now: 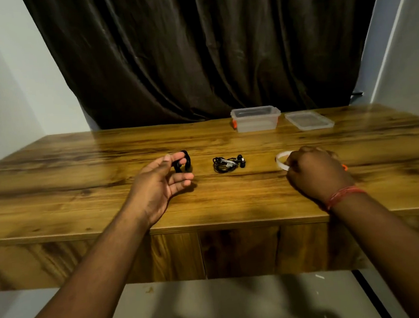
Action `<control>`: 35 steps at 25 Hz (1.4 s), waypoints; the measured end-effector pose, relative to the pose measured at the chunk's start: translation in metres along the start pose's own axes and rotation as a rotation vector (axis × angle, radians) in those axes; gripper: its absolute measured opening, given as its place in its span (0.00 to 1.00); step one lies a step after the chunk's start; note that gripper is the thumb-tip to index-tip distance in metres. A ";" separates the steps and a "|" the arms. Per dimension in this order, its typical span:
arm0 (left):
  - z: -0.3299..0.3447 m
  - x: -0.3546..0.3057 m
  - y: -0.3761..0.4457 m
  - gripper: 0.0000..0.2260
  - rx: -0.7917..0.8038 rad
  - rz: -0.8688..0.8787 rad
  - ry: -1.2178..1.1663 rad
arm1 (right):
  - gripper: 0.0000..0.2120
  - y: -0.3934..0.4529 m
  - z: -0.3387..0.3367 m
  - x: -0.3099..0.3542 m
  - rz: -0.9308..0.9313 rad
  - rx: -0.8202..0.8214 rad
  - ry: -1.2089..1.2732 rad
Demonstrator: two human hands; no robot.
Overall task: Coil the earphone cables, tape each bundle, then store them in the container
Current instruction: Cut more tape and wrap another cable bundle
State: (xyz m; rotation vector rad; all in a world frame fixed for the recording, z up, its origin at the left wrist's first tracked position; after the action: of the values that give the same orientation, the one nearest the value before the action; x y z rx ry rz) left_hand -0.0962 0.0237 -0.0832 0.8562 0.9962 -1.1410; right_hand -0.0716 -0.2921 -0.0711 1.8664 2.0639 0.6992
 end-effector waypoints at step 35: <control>0.008 -0.011 -0.024 0.06 -0.083 0.455 0.673 | 0.06 -0.019 -0.014 0.130 -0.383 -0.077 0.880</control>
State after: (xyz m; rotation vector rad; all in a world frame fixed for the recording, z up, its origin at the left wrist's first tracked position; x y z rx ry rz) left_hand -0.1192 0.0143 -0.0711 1.3592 1.2875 -0.4133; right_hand -0.1120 -0.1675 -0.0539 1.1278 2.7083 1.6543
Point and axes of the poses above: each hand's wrist, its own y-axis towards the middle knuckle, its own z-axis out of the palm, x = y × z, the point moved 5 cm from there along y, towards the middle knuckle, and after that the axes turned 9 degrees about -x, right-handed, at the moved point
